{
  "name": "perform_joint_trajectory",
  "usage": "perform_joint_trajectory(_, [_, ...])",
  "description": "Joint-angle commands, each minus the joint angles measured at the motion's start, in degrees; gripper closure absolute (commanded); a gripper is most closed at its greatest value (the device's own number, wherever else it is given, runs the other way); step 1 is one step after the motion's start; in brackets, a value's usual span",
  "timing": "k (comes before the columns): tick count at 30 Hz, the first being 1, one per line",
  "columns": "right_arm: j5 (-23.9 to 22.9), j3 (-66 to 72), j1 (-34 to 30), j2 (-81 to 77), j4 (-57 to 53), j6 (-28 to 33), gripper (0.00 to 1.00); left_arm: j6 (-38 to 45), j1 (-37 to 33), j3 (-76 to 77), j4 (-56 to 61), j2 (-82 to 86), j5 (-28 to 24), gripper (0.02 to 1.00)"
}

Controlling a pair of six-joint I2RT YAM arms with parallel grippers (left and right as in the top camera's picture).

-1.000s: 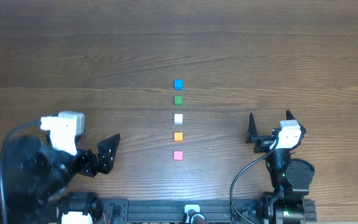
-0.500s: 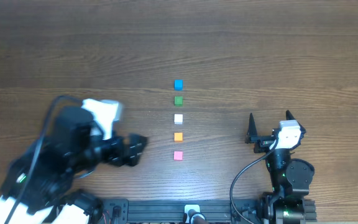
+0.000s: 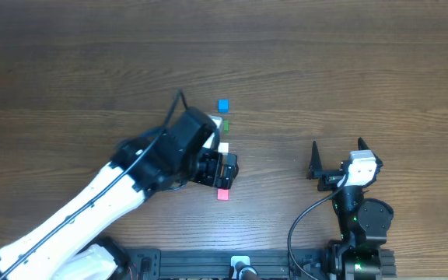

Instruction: Stack Cubes

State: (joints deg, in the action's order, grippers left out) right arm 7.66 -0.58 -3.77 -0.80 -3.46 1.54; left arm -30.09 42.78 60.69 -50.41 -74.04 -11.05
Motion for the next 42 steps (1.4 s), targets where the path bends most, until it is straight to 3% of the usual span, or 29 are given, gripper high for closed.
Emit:
perform_joint_trajectory(1, [0.85, 0.28, -0.28, 0.46, -0.2, -0.17, 0.007, -2.01, 1.4, 0.79, 1.51, -3.52, -0.94, 0.018])
perform_joint_trajectory(5, [0.85, 0.28, -0.28, 0.46, -0.2, -0.17, 0.007, -7.34, 3.17, 0.79, 2.71, -5.09, -0.7, 0.018])
perform_joint_trajectory(10, [0.85, 0.28, -0.28, 0.46, -0.2, -0.17, 0.007, -13.2, 5.01, 0.76, 2.16, -7.74, 4.57, 0.023])
perform_joint_trajectory(16, [0.85, 0.28, -0.28, 0.46, -0.2, -0.17, 0.009, -14.58, 7.65, 0.76, 2.21, -13.25, 4.76, 0.018])
perform_joint_trajectory(28, [0.85, 0.28, -0.28, 0.46, -0.2, -0.17, 0.009, -25.62, 9.22, 0.17, -0.81, -20.39, 6.69, 0.02])
perform_joint_trajectory(42, [0.85, 0.28, -0.28, 0.46, -0.2, -0.17, 0.007, -25.66, 11.61, -0.46, -0.17, -25.59, 8.15, 0.02])
